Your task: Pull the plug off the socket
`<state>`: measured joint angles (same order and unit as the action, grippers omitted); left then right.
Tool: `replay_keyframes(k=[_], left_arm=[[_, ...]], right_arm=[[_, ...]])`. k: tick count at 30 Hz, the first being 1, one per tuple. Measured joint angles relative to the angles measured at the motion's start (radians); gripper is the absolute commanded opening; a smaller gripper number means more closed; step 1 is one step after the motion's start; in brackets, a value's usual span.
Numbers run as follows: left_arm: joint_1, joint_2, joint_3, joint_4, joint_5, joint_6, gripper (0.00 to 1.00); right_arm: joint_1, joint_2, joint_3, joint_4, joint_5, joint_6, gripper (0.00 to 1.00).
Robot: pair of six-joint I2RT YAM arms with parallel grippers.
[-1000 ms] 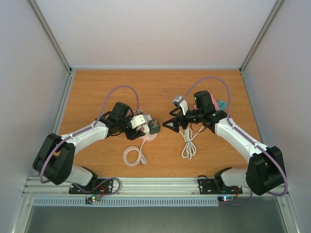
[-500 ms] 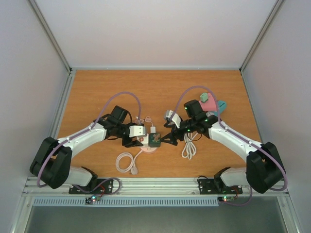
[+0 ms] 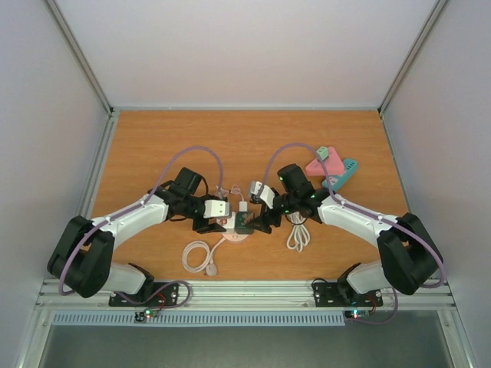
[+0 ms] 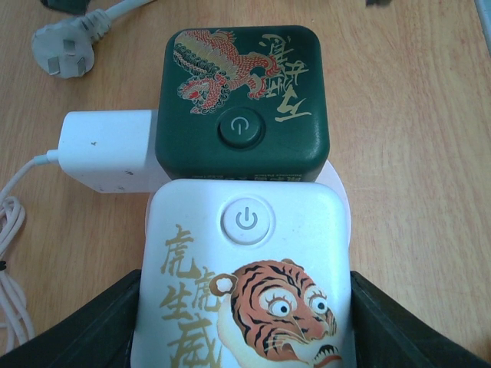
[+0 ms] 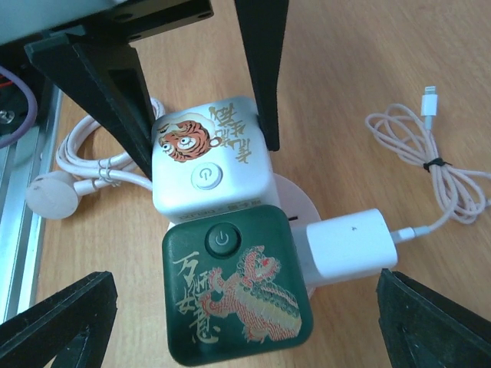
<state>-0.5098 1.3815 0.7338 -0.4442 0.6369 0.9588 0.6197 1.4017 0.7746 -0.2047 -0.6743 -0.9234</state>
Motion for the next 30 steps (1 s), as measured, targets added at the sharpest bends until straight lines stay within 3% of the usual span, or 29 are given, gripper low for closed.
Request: replay_keyframes(k=[8, 21, 30], left_arm=[[0.002, 0.000, -0.020, 0.040, 0.022, 0.000, 0.38], [0.005, -0.001, -0.031, 0.063, 0.037, -0.004, 0.38], [0.005, -0.005, -0.039, 0.075, 0.040, -0.009, 0.37]], right_arm=[[0.037, 0.047, -0.003, 0.034, 0.027, -0.034, 0.92], [0.072, 0.052, -0.043, 0.042, 0.066, -0.089, 0.79], [0.072, 0.067, -0.051, 0.071, 0.106, -0.108, 0.56]])
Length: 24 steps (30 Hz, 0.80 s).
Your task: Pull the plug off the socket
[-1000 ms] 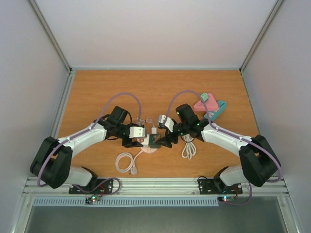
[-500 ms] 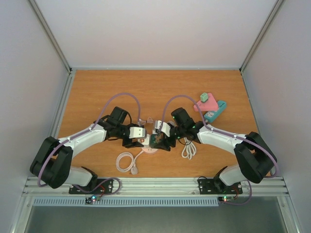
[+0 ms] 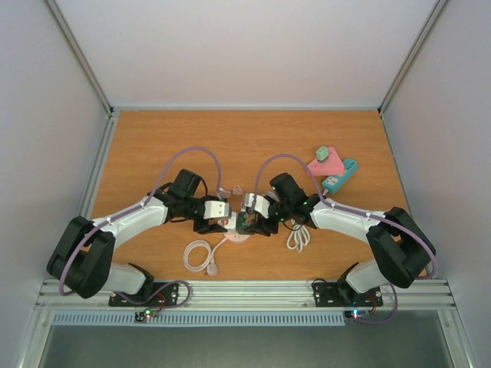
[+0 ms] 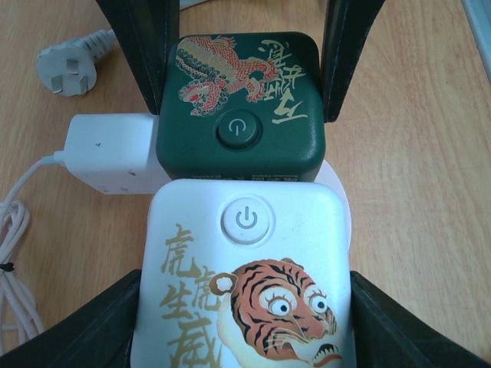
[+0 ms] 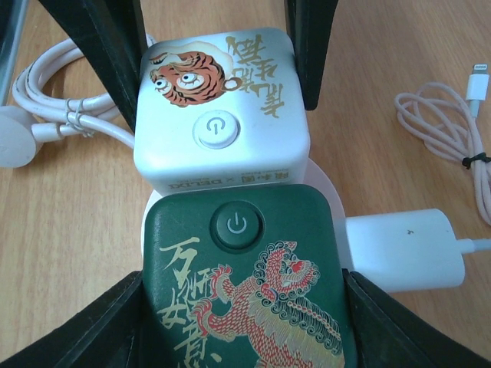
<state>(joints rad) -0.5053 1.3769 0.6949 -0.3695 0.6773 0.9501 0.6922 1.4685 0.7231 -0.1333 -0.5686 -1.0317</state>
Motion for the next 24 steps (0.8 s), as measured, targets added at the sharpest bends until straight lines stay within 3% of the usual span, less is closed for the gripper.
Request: replay_keyframes(k=[12, 24], left_arm=[[0.011, -0.011, -0.003, -0.005, 0.006, -0.021, 0.31], [0.033, -0.050, -0.008, -0.009, 0.042, -0.040, 0.29]], right_arm=[[0.010, 0.004, 0.000, 0.014, 0.012, -0.008, 0.33], [0.012, 0.010, 0.005, 0.013, 0.018, -0.006, 0.27]])
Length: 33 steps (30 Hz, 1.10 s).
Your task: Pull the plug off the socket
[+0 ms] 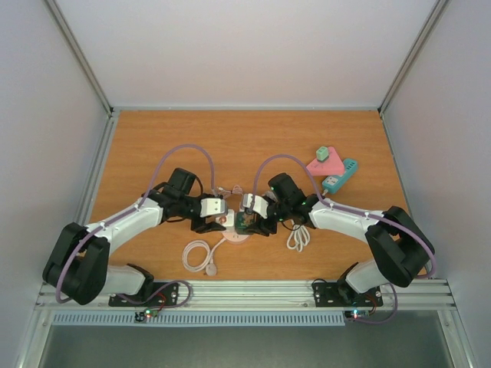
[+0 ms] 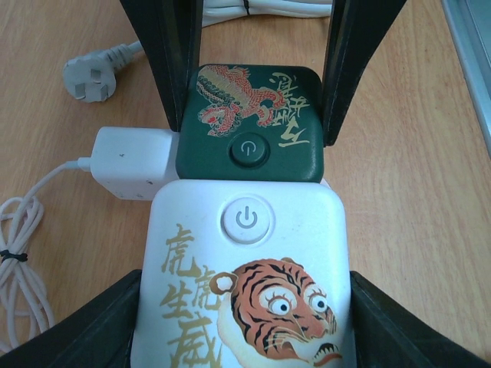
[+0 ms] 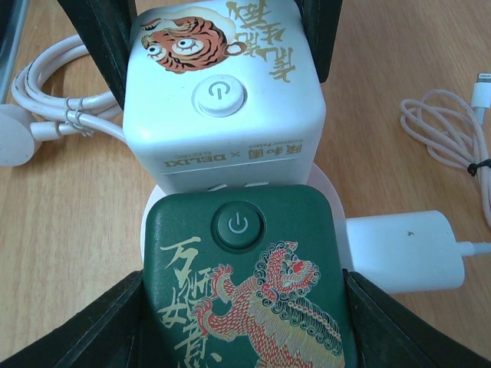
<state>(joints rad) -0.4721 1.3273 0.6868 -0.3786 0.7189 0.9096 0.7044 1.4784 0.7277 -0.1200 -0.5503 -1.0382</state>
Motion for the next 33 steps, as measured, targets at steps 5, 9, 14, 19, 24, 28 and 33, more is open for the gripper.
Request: replay_keyframes(k=[5, 9, 14, 19, 24, 28, 33], left_arm=[[0.030, -0.002, 0.004, -0.014, 0.045, 0.006, 0.29], [0.085, -0.018, 0.028, -0.052, 0.104, 0.012, 0.29], [0.186, -0.041, 0.092, -0.085, 0.155, 0.010, 0.29], [0.298, -0.039, 0.140, -0.091, 0.183, -0.047, 0.28], [0.414, 0.024, 0.208, -0.071, 0.217, -0.174, 0.29], [0.520, 0.117, 0.281, -0.027, 0.240, -0.311, 0.29], [0.654, 0.261, 0.381, 0.067, 0.228, -0.526, 0.28]], right_arm=[[0.001, 0.006, 0.004, 0.002, 0.002, 0.002, 0.28], [0.003, 0.010, 0.008, 0.004, 0.005, 0.007, 0.28], [0.005, 0.021, 0.021, 0.003, 0.008, 0.011, 0.30], [0.005, 0.021, 0.021, 0.003, 0.009, 0.012, 0.32], [0.006, 0.021, 0.022, 0.003, 0.011, 0.014, 0.33], [0.007, 0.021, 0.023, 0.003, 0.013, 0.020, 0.33], [0.008, 0.021, 0.023, 0.004, 0.016, 0.027, 0.33]])
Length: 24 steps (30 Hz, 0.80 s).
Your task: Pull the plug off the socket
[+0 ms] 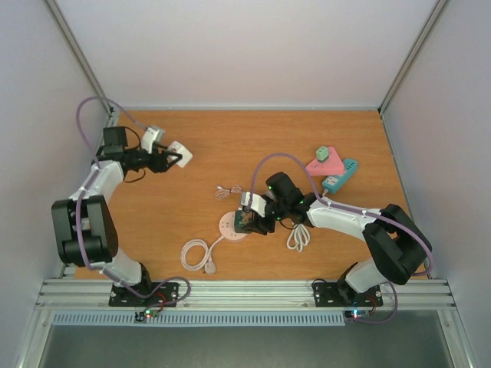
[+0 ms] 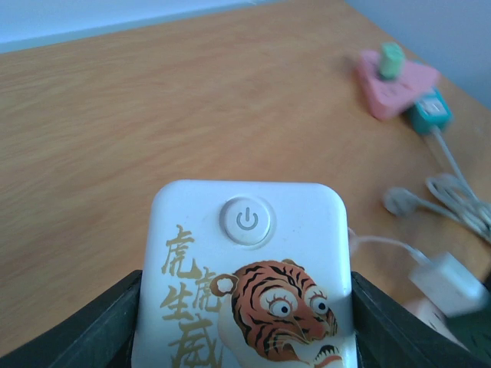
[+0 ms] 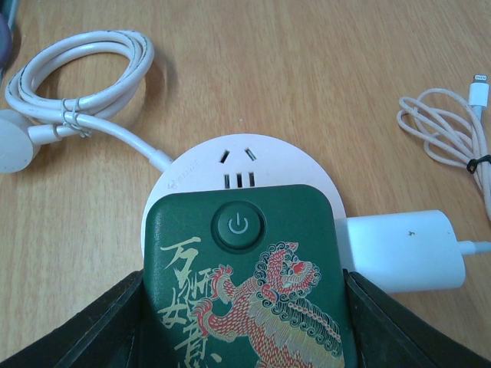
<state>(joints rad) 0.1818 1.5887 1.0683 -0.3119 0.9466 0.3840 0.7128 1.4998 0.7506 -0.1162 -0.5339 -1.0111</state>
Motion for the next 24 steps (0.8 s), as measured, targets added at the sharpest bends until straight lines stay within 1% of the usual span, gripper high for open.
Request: replay_keyframes(k=[6, 10, 15, 24], left_arm=[[0.118, 0.214, 0.188, 0.064, -0.003, -0.208, 0.27], [0.164, 0.321, 0.242, 0.091, -0.008, -0.296, 0.27], [0.174, 0.423, 0.290, 0.114, -0.017, -0.388, 0.28], [0.190, 0.561, 0.392, 0.184, -0.003, -0.532, 0.29]], right_arm=[[0.000, 0.000, 0.000, 0.001, 0.002, 0.003, 0.33], [0.000, 0.000, 0.000, 0.002, 0.003, 0.006, 0.33], [0.000, 0.000, 0.000, 0.003, 0.004, 0.009, 0.33], [0.000, 0.000, 0.000, 0.004, 0.007, 0.014, 0.34]])
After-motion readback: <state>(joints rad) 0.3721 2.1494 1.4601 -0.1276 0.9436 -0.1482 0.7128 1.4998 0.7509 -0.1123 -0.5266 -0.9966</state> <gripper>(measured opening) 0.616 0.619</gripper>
